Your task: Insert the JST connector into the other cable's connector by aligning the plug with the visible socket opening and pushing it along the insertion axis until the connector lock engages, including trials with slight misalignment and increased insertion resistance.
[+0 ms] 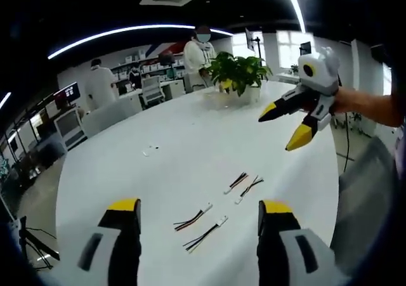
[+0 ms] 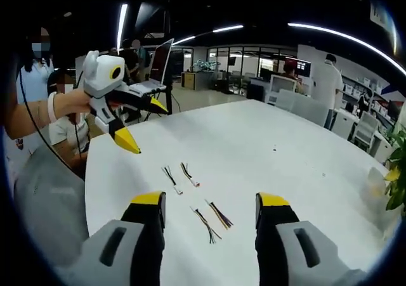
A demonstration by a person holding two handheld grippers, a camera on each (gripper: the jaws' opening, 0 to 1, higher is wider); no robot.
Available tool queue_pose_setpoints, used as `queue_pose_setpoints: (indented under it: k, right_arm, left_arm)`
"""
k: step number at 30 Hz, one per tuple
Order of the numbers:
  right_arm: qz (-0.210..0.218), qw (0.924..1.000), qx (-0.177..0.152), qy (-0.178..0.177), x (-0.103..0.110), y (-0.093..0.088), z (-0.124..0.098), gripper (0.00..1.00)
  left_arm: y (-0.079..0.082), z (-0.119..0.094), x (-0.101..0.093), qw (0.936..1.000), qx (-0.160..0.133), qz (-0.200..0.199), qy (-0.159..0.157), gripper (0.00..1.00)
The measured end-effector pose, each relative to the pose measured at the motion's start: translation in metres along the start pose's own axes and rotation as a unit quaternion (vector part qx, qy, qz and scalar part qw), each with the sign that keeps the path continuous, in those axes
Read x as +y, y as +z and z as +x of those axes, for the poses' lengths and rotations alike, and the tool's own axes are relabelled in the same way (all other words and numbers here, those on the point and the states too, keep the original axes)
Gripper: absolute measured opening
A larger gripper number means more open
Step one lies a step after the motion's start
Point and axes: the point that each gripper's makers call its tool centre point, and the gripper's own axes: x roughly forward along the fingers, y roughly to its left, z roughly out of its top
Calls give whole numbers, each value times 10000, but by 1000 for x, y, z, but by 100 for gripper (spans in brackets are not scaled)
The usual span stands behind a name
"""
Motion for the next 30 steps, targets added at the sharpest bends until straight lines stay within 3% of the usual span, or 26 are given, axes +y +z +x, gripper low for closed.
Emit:
queue_pose_setpoints:
  k: [15,21,30]
  right_arm:
    - [-174,9996,37,207,-6,3,21,47]
    - [-241,9989,77,393,-6,0,31,40]
    - [-330,9978,165,555,-6,-5,47,38]
  left_arm:
    - [3,23,7,9998,22,132,-147,64]
    - [0,32,7,9995,57,175,-245,62]
    - [-5,44,10,9992,116,182,-337,59]
